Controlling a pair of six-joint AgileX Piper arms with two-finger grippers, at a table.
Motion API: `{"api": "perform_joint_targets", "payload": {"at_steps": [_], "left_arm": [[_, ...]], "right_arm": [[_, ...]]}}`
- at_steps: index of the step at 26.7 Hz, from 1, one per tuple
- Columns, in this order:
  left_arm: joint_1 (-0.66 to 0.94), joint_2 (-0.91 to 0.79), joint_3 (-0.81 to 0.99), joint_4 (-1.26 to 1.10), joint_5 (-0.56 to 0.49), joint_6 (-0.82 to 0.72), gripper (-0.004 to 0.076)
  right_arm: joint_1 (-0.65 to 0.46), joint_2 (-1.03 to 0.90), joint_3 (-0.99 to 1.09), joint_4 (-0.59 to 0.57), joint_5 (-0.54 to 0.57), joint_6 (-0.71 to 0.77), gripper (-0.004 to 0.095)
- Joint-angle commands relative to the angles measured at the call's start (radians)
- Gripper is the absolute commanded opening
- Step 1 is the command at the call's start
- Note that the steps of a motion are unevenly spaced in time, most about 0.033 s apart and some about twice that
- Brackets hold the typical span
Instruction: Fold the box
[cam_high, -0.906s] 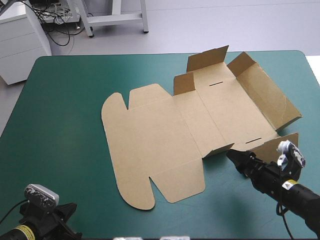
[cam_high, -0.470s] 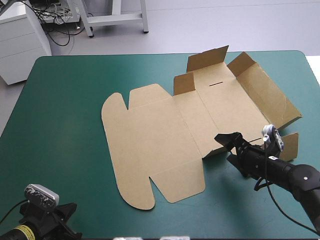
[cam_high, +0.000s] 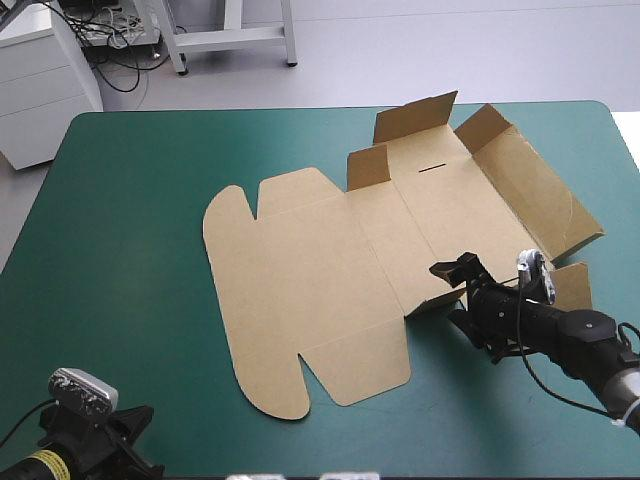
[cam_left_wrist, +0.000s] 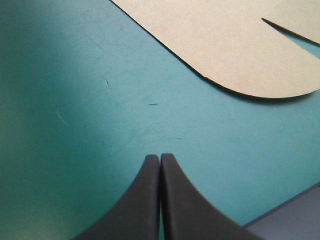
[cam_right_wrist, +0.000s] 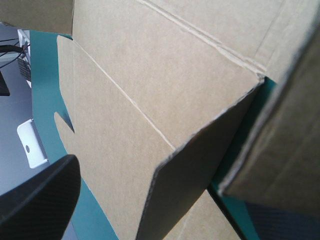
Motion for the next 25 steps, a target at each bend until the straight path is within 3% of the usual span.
{"api": "perform_joint_targets", "payload": {"at_steps": [1,3,6,11,12,22,25], "left_arm": [[-0.005,0.014,-0.021,-0.006,-0.060,-0.011,-0.0032],[-0.005,0.014,-0.021,-0.006,-0.060,-0.011,-0.0032],[-0.005,0.014,-0.021,-0.006,-0.060,-0.011,-0.0032],[-0.005,0.014,-0.021,-0.006,-0.060,-0.011,-0.0032],[-0.005,0.014,-0.021,-0.006,-0.060,-0.011,-0.0032],[-0.005,0.014,-0.021,-0.006,-0.060,-0.011,-0.0032],[-0.005,0.014,-0.021,-0.019,-0.060,-0.011,-0.0032]], "right_arm": [[-0.002,0.011,-0.026,0.052,0.006,-0.017,0.0767],[-0.002,0.020,-0.026,0.069,0.006,-0.017,0.0708],[-0.002,0.021,-0.026,0.071,0.006,-0.017,0.0534],[-0.002,0.021,-0.026,0.069,0.010,-0.044,0.0144],[-0.002,0.021,-0.026,0.067,0.017,-0.050,0.0009],[-0.002,0.021,-0.052,0.065,0.042,-0.183,-0.0016],[-0.002,0.021,-0.130,0.002,0.060,-0.228,-0.0016]]}}
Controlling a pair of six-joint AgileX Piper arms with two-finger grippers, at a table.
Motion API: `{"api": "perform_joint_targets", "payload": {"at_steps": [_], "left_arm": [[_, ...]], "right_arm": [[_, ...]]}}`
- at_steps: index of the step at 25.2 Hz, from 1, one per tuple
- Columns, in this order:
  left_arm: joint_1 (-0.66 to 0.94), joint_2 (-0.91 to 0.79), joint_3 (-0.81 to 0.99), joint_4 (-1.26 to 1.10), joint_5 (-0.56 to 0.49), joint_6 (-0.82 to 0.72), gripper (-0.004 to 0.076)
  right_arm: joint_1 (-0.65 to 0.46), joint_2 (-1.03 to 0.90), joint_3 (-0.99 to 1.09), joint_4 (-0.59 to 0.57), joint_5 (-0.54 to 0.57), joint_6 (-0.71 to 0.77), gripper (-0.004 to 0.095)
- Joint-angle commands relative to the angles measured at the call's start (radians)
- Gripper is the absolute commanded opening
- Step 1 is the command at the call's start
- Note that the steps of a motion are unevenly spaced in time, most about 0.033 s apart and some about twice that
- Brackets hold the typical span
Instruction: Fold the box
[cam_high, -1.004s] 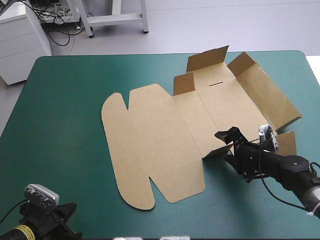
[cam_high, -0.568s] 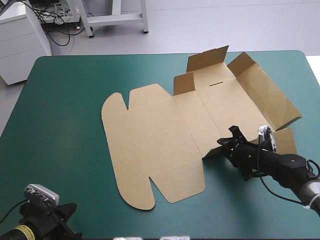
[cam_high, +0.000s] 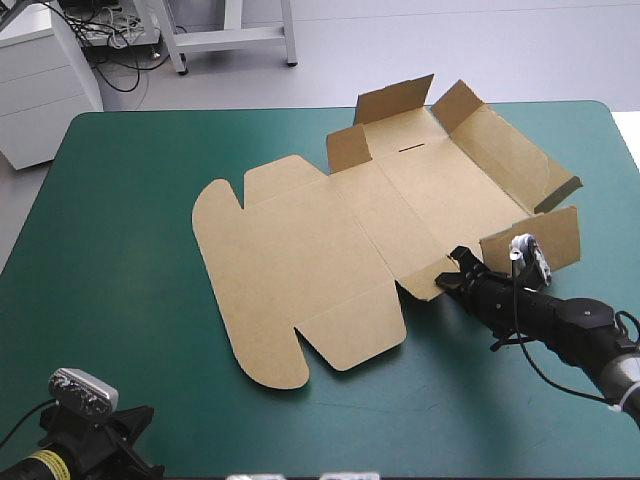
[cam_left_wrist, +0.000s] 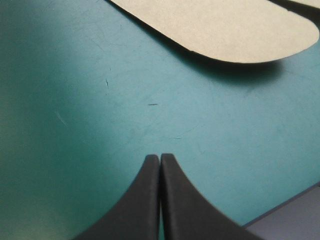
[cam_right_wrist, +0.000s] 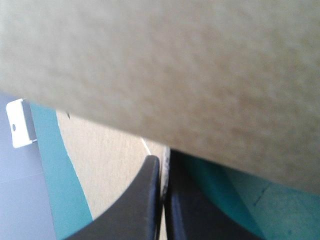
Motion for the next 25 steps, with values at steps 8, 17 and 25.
{"api": "perform_joint_targets", "payload": {"at_steps": [8,17,25], "left_arm": [[-0.005,0.014,-0.021,-0.020,-0.060,-0.011,-0.0032],[-0.005,0.014,-0.021,-0.020,-0.060,-0.011,-0.0032],[-0.005,0.014,-0.021,-0.020,-0.060,-0.011,-0.0032]], "right_arm": [[-0.002,0.022,-0.506,-0.856,0.286,0.236,-0.0016],[-0.002,0.176,-0.860,-1.006,0.587,0.180,-0.0016],[0.018,0.308,-1.104,-1.077,0.774,-0.007,-0.0018]]}}
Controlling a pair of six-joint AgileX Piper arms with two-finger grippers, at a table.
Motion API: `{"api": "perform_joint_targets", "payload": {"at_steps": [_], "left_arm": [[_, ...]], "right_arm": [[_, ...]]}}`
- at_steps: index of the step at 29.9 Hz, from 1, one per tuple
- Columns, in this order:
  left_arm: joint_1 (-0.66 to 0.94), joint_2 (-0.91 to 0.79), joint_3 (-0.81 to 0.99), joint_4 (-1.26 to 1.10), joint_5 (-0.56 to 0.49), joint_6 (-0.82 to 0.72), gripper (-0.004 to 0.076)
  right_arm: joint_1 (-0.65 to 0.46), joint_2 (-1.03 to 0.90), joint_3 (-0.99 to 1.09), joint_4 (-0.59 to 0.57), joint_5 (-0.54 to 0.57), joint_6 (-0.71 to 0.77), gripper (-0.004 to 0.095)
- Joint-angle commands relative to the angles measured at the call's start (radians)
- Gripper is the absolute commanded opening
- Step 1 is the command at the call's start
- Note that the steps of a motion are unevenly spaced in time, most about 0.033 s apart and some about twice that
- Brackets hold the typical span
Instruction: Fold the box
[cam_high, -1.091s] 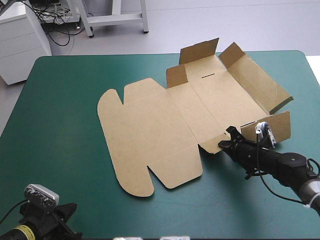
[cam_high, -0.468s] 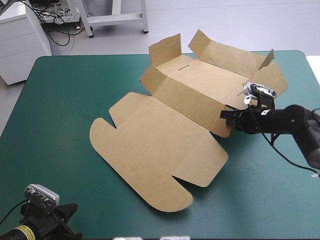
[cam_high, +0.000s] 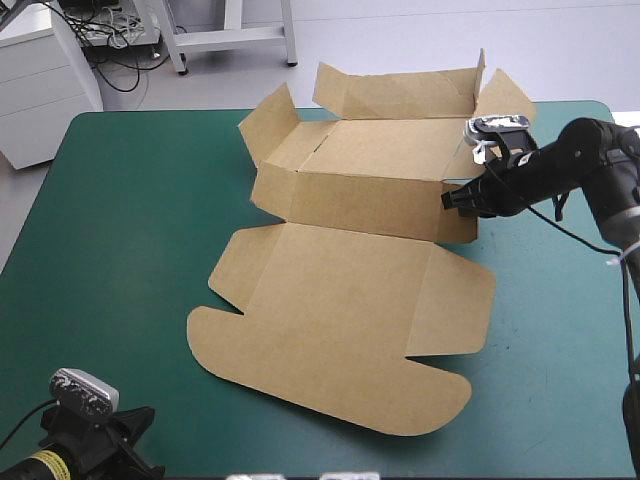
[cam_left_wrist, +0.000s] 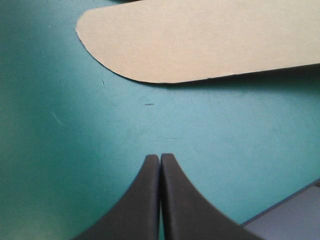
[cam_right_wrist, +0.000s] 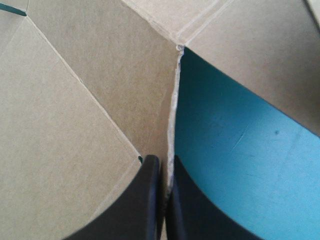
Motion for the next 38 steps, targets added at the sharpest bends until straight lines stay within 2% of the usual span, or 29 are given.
{"api": "perform_joint_targets", "payload": {"at_steps": [1,5,11,15,23,26,32,38], "left_arm": [[-0.005,0.014,-0.021,-0.011,-0.060,-0.011,-0.0032],[-0.005,0.014,-0.021,-0.011,-0.060,-0.011,-0.0032],[-0.005,0.014,-0.021,-0.011,-0.060,-0.011,-0.0032],[-0.005,0.014,-0.021,-0.011,-0.060,-0.011,-0.0032],[-0.005,0.014,-0.021,-0.011,-0.060,-0.011,-0.0032],[-0.005,0.014,-0.021,-0.011,-0.060,-0.011,-0.0032],[-0.005,0.014,-0.021,-0.011,-0.060,-0.011,-0.0032],[-0.005,0.014,-0.021,-0.011,-0.060,-0.011,-0.0032]], "right_arm": [[0.026,0.008,-0.100,-0.053,0.042,-0.079,-0.0018],[0.079,0.045,-0.156,-0.104,0.037,-0.134,-0.0018],[0.207,0.114,-0.252,-0.270,0.035,-0.216,-0.0018],[0.284,0.146,-0.295,-0.271,0.000,-0.401,-0.0018],[0.408,0.151,-0.303,-0.335,-0.206,-0.715,-0.0023],[0.423,0.151,-0.303,-0.352,-0.269,-0.768,-0.0023],[0.452,0.151,-0.303,-0.358,-0.335,-0.952,-0.0023],[0.461,0.169,-0.299,-0.352,-0.361,-0.866,-0.0023]]}}
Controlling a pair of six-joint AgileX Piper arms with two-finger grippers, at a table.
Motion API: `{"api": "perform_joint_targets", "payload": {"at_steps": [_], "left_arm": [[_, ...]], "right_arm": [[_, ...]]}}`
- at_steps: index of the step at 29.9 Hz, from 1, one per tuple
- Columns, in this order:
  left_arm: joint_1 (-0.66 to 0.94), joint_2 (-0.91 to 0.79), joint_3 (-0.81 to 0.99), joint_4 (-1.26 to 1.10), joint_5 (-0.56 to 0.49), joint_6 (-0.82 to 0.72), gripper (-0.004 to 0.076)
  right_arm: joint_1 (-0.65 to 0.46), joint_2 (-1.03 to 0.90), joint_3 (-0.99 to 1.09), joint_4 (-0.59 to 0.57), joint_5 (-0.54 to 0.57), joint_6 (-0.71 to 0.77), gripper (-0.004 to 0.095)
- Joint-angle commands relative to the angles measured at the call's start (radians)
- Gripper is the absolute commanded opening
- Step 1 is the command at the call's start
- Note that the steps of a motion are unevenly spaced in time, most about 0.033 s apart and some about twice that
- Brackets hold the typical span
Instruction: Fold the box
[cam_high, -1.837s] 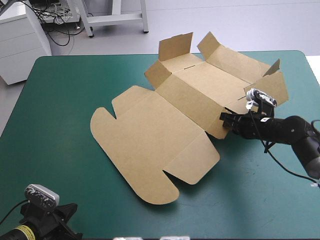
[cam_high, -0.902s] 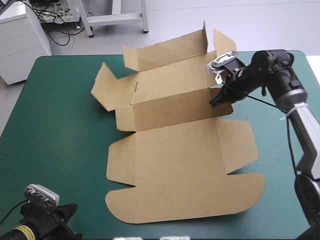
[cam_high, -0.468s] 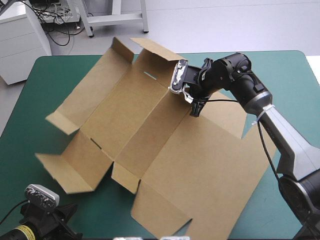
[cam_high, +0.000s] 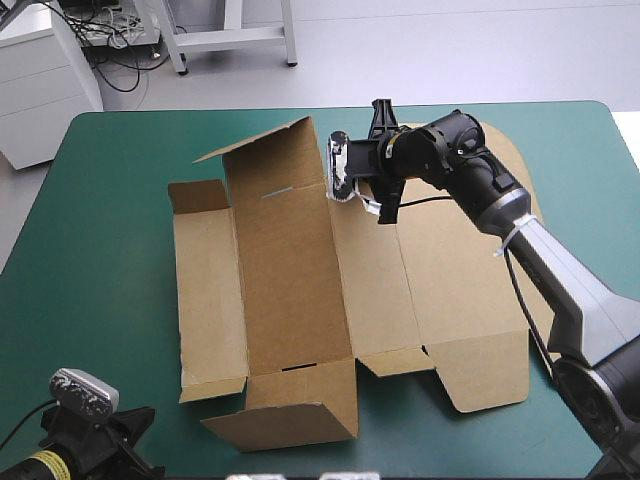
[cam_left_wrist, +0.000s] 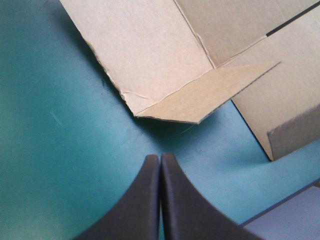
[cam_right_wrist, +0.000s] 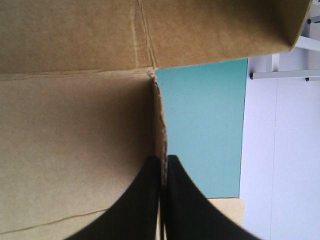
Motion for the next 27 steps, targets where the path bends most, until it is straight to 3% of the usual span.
{"api": "perform_joint_targets", "payload": {"at_steps": [1,16,19,24,27], "left_arm": [[-0.005,0.014,-0.021,-0.010,-0.060,-0.017,-0.0032],[-0.005,0.014,-0.021,-0.006,-0.060,-0.017,-0.0032],[-0.005,0.014,-0.021,-0.006,-0.060,-0.017,-0.0032],[-0.005,0.014,-0.021,-0.006,-0.060,-0.017,-0.0032],[-0.005,0.014,-0.021,-0.006,-0.060,-0.017,-0.0032]], "right_arm": [[0.005,-0.024,-0.032,0.006,-0.069,0.060,-0.0023],[0.005,0.106,-0.032,0.046,0.023,0.187,0.0005],[0.005,0.107,-0.032,0.046,0.043,0.189,0.0121],[-0.016,0.107,-0.032,0.029,0.051,0.251,0.0518],[-0.016,0.107,-0.032,-0.056,0.036,0.375,0.0686]]}}
